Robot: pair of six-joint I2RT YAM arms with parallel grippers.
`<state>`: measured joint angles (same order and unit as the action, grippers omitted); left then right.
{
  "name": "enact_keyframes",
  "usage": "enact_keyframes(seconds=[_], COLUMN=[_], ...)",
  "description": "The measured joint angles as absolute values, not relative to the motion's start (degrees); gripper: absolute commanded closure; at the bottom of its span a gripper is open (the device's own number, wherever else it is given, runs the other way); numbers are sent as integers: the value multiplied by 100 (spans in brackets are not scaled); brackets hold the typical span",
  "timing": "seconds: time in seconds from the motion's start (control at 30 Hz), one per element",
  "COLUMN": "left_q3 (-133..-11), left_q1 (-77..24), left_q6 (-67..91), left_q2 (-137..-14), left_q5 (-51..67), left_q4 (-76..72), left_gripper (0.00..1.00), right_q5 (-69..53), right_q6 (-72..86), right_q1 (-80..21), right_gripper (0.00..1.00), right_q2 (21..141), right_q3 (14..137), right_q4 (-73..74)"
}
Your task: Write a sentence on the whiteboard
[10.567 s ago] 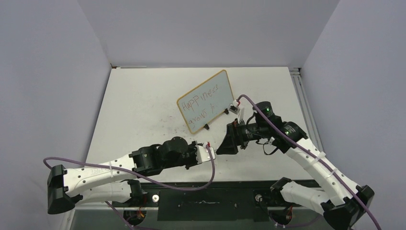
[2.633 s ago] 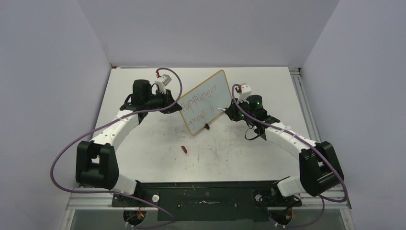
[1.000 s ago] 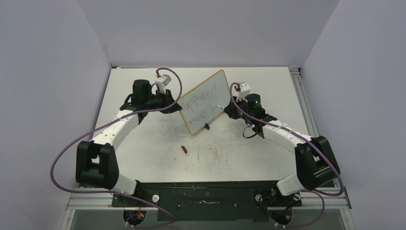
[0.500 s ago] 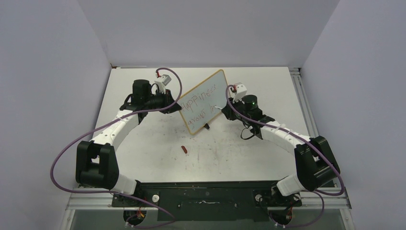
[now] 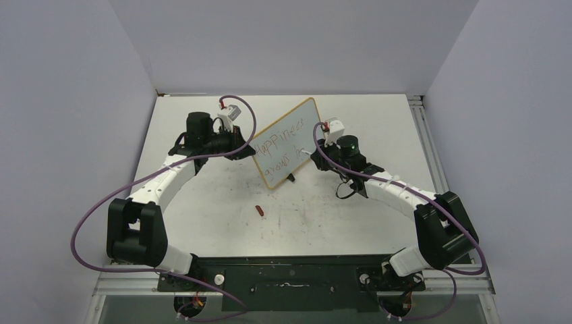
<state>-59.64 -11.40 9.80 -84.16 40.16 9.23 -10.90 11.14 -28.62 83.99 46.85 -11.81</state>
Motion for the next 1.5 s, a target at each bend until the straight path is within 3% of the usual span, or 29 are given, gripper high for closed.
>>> enact_keyframes(seconds=[1.5], left_q3=[-5964], left_q1=[-1140], left_q6=[980], left_q2=[-8416], left_q5=[4062], left_q4=[926], left_gripper=[100], right_q5=[-360], right_q6=[1114], right_q1=[-2934], right_gripper=[95], right_q2=[8597], right_q3=[4615], right_q4=[-1205])
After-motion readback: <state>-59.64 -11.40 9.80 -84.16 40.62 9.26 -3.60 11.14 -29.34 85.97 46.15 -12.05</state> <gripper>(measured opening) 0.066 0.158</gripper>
